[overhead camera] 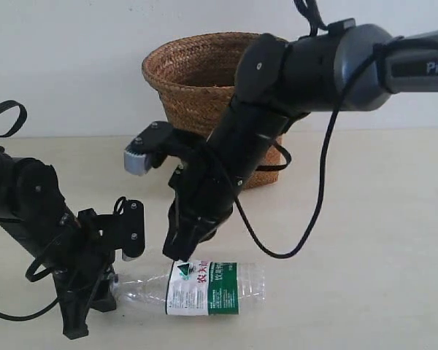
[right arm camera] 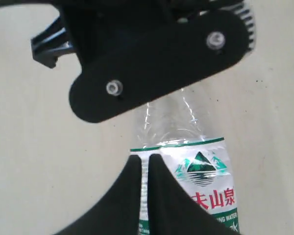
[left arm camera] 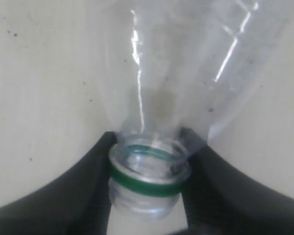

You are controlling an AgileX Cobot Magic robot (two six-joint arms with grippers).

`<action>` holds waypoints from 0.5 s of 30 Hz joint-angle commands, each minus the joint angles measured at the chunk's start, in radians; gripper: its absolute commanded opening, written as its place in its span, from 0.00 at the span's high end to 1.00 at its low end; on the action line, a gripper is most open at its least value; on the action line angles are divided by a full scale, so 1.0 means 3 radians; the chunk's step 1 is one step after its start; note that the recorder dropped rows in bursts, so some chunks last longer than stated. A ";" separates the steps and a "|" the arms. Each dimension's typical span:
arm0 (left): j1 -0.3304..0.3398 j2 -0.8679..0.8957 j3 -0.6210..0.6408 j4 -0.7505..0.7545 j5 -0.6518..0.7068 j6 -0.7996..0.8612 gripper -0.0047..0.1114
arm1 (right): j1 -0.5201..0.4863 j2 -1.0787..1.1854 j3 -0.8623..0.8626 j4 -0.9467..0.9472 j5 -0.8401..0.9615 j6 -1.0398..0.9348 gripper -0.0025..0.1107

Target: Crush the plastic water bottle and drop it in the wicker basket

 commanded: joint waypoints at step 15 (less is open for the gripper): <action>-0.0029 -0.0009 0.0013 -0.0049 -0.0022 -0.0061 0.92 | -0.0085 0.0855 0.0209 -0.0057 -0.0444 0.0008 0.98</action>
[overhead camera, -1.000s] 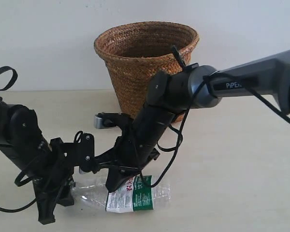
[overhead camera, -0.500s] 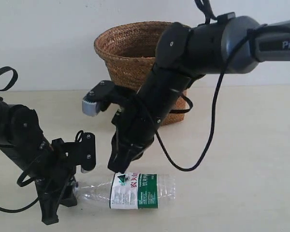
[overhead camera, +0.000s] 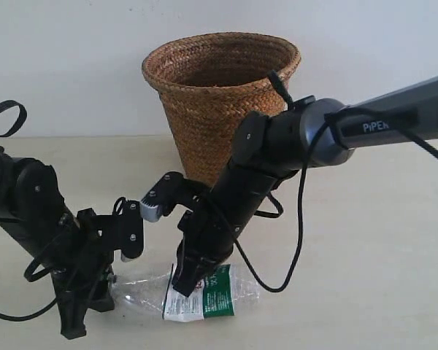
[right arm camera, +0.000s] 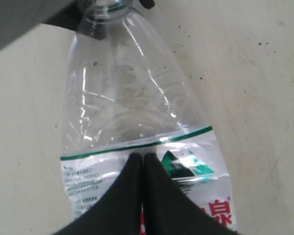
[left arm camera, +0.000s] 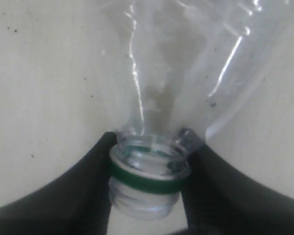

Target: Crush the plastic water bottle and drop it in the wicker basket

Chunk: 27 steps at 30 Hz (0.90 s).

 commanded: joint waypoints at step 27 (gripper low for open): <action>-0.0029 -0.0252 0.0013 -0.0468 0.0524 0.0776 0.44 | -0.0269 0.0280 -0.0166 -0.0871 0.1055 0.0843 0.98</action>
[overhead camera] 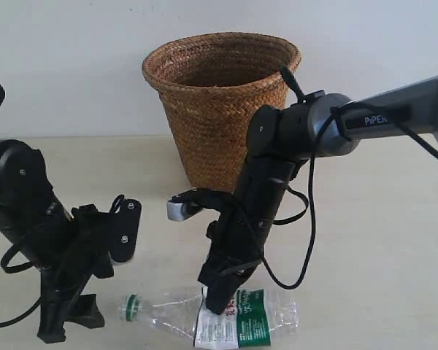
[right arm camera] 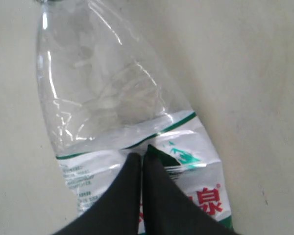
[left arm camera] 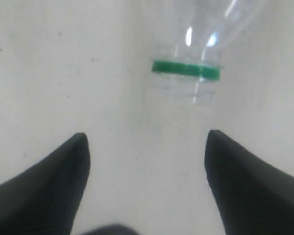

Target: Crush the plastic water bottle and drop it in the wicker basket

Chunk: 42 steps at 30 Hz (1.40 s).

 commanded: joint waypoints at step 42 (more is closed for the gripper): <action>-0.0016 0.0335 0.0008 -0.1557 -0.0535 0.1349 0.92 | 0.0122 -0.0557 0.0095 0.0049 -0.0393 0.0895 0.98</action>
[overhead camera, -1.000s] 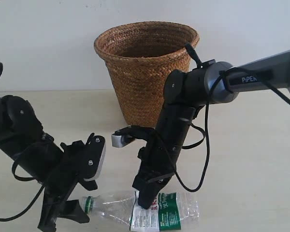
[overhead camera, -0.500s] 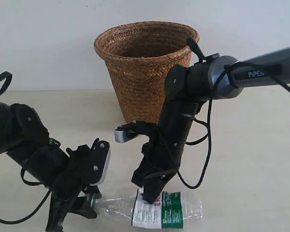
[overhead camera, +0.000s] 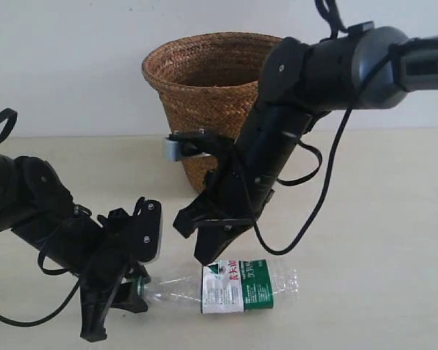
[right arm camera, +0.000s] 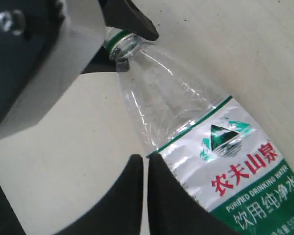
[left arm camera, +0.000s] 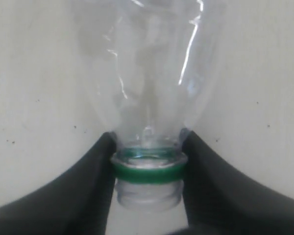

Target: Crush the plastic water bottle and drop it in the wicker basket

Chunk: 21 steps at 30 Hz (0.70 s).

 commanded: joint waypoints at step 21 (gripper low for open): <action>-0.0002 -0.0016 -0.0001 -0.0078 -0.0004 -0.0125 0.92 | -0.0030 0.0977 -0.0052 0.0031 -0.0365 0.0095 0.98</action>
